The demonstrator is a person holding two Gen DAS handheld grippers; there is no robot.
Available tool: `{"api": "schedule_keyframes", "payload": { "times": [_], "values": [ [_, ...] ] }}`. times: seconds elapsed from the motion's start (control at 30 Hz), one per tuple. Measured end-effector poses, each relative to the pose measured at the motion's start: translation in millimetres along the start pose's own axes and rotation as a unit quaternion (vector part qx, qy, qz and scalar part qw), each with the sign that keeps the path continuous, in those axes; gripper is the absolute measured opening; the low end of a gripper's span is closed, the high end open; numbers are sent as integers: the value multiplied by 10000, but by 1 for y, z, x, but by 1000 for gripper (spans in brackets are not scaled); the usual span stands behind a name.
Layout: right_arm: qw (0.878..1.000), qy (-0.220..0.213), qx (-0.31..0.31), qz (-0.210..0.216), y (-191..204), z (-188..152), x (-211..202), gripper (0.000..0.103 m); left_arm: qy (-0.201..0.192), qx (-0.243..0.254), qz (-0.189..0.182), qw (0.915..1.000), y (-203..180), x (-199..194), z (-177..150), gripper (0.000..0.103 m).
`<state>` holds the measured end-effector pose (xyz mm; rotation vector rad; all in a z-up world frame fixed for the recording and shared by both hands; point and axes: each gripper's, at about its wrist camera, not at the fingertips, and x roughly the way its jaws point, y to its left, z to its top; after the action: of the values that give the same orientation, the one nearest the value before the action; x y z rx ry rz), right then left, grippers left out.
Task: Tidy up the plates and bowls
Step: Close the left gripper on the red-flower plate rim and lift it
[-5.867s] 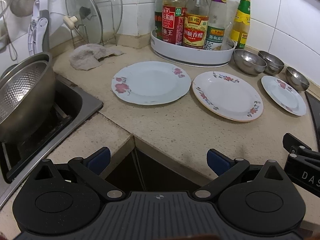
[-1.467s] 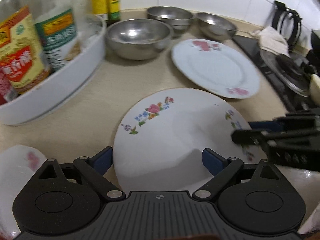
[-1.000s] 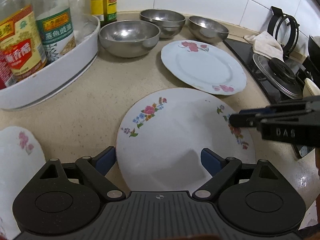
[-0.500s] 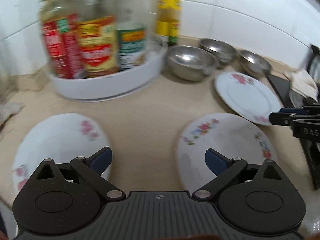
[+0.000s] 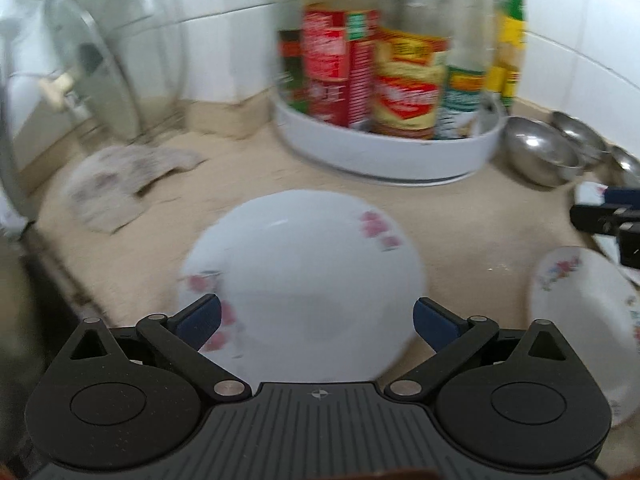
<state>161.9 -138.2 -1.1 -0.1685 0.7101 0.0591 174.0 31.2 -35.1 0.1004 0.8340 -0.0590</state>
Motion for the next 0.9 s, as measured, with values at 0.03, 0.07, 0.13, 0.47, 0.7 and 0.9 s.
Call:
{"api": "schedule_keyframes", "payload": {
  "times": [0.03,0.07,0.13,0.47,0.7,0.9],
  "values": [
    [10000,-25,18,-8,5,3,2,52,17,-43,65,10000,4,2,0,103],
    [10000,-41,25,-32,10,6,5,55,20,-82,106,9999,9,3,-2,103],
    [10000,-23,8,-56,18,11,10,55,26,-173,153,9997,17,7,-2,103],
    [9998,30,-127,-126,47,25,41,55,77,-222,284,9993,33,25,8,103],
    [9995,283,-11,-109,59,28,69,54,202,-157,471,9986,39,42,11,103],
    [9990,432,-35,-86,74,30,85,54,194,-157,510,9984,46,51,13,103]
  ]
}}
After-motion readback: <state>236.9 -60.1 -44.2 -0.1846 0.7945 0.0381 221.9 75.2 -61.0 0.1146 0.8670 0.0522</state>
